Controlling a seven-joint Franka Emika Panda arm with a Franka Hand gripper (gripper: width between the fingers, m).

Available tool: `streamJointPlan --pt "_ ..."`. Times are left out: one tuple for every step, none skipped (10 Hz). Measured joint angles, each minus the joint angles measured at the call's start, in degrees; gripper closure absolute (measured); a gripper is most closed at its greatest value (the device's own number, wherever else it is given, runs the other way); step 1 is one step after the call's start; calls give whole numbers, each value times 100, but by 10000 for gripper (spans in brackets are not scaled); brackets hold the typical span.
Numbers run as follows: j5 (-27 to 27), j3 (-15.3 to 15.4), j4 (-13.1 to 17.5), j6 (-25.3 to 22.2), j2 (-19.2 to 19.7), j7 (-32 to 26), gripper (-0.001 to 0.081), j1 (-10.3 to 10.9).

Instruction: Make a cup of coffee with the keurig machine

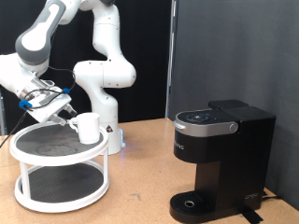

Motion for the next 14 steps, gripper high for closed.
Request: streamJointPlan --pt "9 1 6 0 -1 25 333 -1" --pt "42 9 7 14 -4 81 333 -1" --pt "80 25 7 31 -11 140 474 -1" --pt "108 46 7 49 -18 191 474 -1" --pt "117 64 7 52 -25 212 658 -1" --pt "117 73 7 52 -28 213 774 -1" --pt "117 74 7 52 -30 213 774 -1" --pt "117 74 7 52 -34 213 796 -1" --pt "117 74 7 52 -40 213 796 -1" --pt "117 74 7 52 -47 213 804 -1" --pt "117 74 7 52 -52 213 804 -1" --pt "117 74 7 52 -57 214 804 -1" --pt "117 74 8 51 -63 214 806 -1" --pt "117 73 9 48 -70 214 665 -1"
